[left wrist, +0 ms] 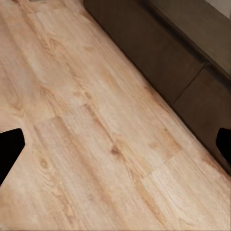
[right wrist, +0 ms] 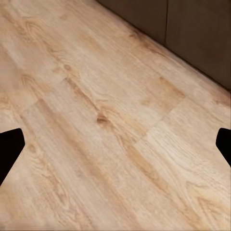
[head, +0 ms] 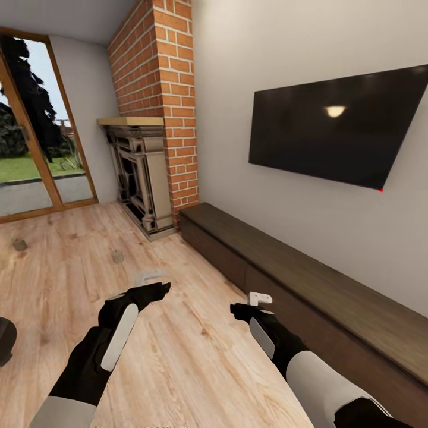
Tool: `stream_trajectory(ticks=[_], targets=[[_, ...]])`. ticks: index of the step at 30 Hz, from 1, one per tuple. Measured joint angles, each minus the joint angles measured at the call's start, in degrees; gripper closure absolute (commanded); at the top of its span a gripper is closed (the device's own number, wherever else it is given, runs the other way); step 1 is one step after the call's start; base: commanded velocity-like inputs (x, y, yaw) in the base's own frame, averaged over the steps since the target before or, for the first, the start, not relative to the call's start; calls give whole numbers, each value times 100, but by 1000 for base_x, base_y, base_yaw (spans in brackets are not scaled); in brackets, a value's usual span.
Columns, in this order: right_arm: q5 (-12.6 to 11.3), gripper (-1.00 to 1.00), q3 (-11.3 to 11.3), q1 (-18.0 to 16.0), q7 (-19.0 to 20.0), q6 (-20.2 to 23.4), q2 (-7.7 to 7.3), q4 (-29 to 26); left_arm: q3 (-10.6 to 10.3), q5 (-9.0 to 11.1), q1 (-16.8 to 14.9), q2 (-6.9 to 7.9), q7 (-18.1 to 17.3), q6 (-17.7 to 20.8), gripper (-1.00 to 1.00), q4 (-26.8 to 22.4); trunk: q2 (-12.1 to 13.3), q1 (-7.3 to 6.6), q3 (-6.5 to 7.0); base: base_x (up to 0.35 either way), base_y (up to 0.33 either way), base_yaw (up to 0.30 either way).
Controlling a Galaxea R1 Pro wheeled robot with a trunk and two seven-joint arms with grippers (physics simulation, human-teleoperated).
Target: Place each of the two pumpkins and all three candles from the living room inside a cabinet in the living room (use any cabinet), then make sure every cabinet is closed, and position the cauldron so it is next to a table in the living room.
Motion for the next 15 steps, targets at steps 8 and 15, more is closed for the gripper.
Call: stream_trajectory(ticks=[8, 15], targets=[[0, -100, 0, 0, -1, 0, 0, 0, -3, 11, 13, 7, -37, 0, -100, -221, 0, -1, 0, 40, 0, 289], [30, -100, 0, 1, -12, -33, 0, -7, 4, 13, 13, 14, -38, 0, -100, -201, 0, -3, 0, 292, 0, 111]])
